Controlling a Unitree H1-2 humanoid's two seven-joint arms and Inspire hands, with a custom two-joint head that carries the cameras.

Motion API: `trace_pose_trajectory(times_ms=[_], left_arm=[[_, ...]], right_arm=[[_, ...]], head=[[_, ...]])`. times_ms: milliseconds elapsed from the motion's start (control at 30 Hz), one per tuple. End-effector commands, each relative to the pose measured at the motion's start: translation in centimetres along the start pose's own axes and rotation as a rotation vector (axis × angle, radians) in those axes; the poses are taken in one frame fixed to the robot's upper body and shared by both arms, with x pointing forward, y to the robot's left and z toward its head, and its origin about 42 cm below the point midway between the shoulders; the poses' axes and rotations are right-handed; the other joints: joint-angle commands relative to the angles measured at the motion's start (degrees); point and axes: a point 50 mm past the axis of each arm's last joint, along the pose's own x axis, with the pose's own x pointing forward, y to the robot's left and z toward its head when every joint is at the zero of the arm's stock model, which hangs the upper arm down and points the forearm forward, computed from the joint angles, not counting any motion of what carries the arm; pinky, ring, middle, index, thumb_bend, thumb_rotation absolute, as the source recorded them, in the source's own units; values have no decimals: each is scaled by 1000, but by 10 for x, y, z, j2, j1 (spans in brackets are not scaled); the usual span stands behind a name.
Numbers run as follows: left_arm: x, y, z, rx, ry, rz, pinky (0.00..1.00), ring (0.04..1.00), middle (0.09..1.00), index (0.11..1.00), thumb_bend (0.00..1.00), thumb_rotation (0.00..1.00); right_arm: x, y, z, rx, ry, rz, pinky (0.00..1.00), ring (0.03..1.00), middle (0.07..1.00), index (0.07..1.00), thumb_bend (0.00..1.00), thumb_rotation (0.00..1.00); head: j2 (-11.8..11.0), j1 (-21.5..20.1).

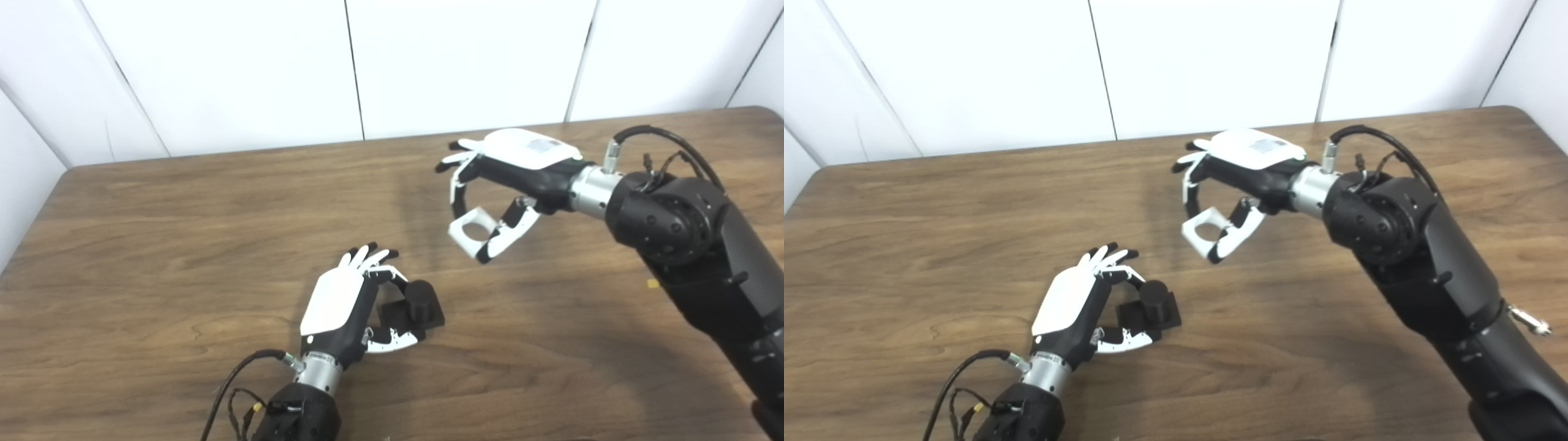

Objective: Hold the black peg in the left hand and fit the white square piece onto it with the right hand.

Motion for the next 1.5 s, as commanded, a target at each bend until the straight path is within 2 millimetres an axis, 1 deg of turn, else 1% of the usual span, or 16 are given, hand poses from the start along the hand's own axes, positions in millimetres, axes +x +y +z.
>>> trace_pose_trajectory(times_ms=[0,300,400,733,933,1133,1467], left_arm=[[4,3,-1,37,4,5,1000,975,889,490,519,74],[4,3,0,44,4,6,1000,974,886,490,519,75],[5,3,1,45,4,4,1000,974,886,490,519,75],[3,4,5,39,-5,11,1000,975,884,490,519,75],[3,4,9,30,-15,9,1000,983,887,490,519,73],[2,1,11,11,-26,2,1000,992,892,490,519,70],[5,-2,14,8,-27,6,1000,984,894,490,518,72]], right_arm=[[-1,-13,11,-23,-21,-40,991,1000,897,492,523,158],[7,3,29,-28,-81,3,994,1000,909,493,523,158],[10,7,31,-32,-96,2,982,1000,905,492,523,159],[20,18,35,-20,-115,21,1000,1000,911,493,522,161],[22,23,32,-11,-123,28,1000,1000,913,492,522,161],[23,22,28,-8,-105,20,1000,1000,914,493,522,161],[27,22,28,1,-104,20,1000,1000,916,493,523,159]], head=[[1,-1],[2,-3],[1,-1],[3,-2],[4,0],[2,1],[1,2]])
